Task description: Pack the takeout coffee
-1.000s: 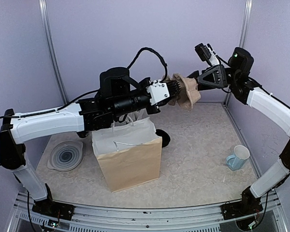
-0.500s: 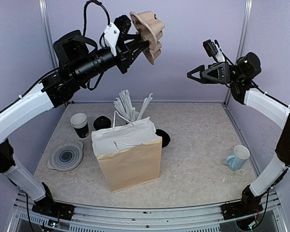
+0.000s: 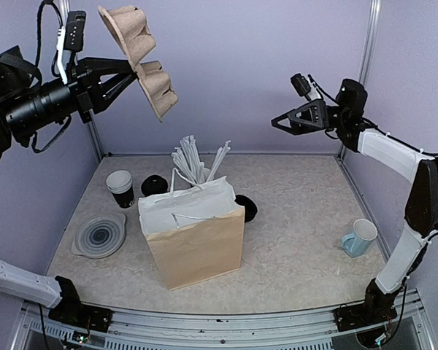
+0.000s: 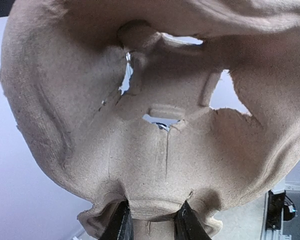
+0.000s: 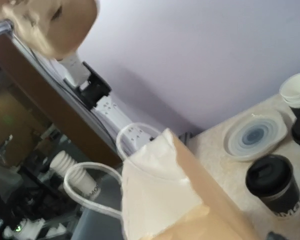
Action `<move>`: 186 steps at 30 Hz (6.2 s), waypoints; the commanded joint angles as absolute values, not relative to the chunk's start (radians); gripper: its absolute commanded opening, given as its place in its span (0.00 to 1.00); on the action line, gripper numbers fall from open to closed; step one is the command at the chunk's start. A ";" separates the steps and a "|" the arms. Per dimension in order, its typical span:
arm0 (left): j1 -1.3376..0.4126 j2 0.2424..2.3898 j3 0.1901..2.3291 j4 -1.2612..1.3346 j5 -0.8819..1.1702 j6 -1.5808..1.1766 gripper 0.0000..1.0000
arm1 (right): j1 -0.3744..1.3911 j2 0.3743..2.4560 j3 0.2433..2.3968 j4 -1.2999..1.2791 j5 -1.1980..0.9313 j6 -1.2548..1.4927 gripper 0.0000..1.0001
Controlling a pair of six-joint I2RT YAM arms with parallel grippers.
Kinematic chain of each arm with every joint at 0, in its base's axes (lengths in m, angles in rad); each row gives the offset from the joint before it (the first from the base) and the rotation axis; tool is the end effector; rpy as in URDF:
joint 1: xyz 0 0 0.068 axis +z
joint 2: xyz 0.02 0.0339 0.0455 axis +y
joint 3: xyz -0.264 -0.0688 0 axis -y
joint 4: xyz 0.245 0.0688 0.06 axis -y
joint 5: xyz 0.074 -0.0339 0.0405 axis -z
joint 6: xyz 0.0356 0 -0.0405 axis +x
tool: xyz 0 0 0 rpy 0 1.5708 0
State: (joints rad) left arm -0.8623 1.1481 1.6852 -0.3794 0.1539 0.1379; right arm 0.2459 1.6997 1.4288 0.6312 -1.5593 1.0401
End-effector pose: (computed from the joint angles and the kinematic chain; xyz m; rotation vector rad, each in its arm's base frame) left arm 0.1256 -0.1549 0.5483 0.8084 1.2068 -0.7049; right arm 0.3557 0.1260 0.3938 -1.0373 1.6433 1.8472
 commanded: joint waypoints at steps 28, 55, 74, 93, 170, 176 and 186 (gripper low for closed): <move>-0.876 0.934 1.564 -0.804 0.189 -0.058 0.14 | 0.830 2.091 2.260 -1.129 -0.830 -0.636 0.69; -0.943 1.150 1.557 -0.804 0.197 0.070 0.13 | 0.831 1.980 2.144 -1.078 -0.888 -0.495 0.00; -0.957 1.232 1.466 -0.842 0.311 0.100 0.11 | 0.831 1.961 2.116 -1.089 -0.933 -0.509 0.00; -1.099 1.423 1.617 -1.190 0.030 0.006 0.10 | 0.831 1.937 2.077 -1.090 -0.943 -0.500 0.00; -1.149 1.770 1.825 -1.315 -0.088 -0.220 0.52 | 0.610 1.868 2.003 -1.046 -1.012 -0.398 0.36; -1.151 1.730 1.923 -1.309 -0.066 -0.225 0.53 | 0.610 1.857 1.997 -1.058 -0.996 -0.419 0.39; -1.163 1.705 2.157 -1.335 -0.072 -0.217 0.52 | 0.610 1.823 1.993 -1.090 -0.994 -0.480 0.42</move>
State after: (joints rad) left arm -1.1473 1.7382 2.0212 -1.3247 -0.0593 -0.2176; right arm 0.6102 1.8824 2.0094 -1.0561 -1.0012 -0.4339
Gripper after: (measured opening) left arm 0.526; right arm 0.407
